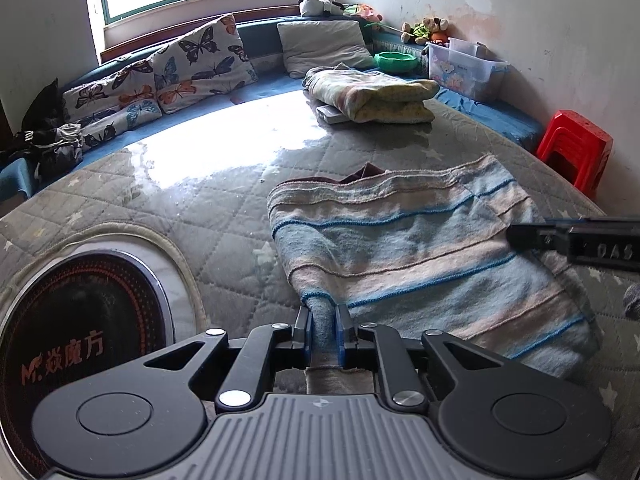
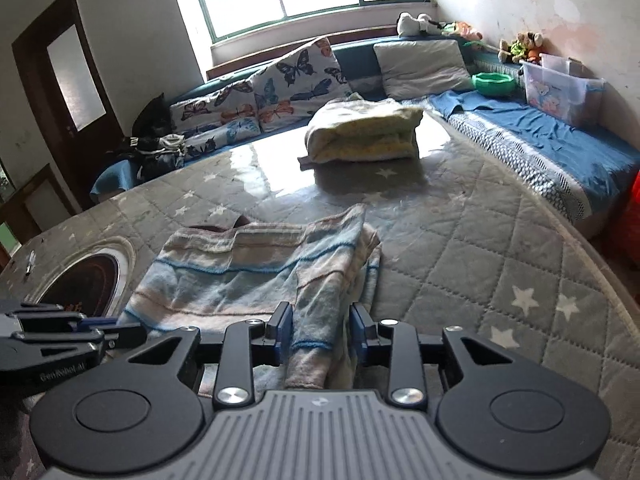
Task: Fold clothes
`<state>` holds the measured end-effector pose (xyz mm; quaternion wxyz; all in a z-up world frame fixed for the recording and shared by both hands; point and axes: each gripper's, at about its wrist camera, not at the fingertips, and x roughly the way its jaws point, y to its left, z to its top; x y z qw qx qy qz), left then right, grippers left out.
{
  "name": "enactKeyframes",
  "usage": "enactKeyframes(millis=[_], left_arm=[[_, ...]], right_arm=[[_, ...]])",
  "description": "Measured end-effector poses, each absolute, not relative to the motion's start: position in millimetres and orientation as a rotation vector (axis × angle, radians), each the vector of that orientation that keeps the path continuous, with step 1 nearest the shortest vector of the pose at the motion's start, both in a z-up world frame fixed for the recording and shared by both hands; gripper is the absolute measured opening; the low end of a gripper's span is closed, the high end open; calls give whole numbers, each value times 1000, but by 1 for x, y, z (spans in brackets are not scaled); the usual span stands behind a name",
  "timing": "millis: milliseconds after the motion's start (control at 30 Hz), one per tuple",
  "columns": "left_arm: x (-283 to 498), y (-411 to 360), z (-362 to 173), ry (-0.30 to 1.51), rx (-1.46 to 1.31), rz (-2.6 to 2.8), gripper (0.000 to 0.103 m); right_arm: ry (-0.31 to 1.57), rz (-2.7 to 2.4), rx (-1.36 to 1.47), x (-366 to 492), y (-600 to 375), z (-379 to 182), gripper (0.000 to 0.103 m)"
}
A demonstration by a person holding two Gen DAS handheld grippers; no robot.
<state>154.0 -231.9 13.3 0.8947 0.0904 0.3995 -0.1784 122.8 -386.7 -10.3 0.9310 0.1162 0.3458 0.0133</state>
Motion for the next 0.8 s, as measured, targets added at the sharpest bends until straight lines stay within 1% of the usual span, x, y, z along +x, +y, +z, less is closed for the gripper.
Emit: enactKeyframes(millis=[67, 167, 233, 300, 600, 800], left_arm=[[153, -231, 13, 829, 184, -368, 16], [152, -227, 13, 831, 171, -357, 22], [151, -224, 14, 832, 162, -346, 31], [151, -221, 14, 832, 156, -333, 37], [142, -209, 13, 835, 127, -324, 41], [139, -204, 16, 835, 112, -314, 43]], right_arm=[[687, 21, 226, 121, -385, -5, 31], [654, 25, 222, 118, -382, 2, 32], [640, 40, 223, 117, -380, 6, 32], [631, 57, 209, 114, -376, 8, 32], [706, 77, 193, 114, -373, -10, 32], [683, 62, 201, 122, -376, -2, 32]])
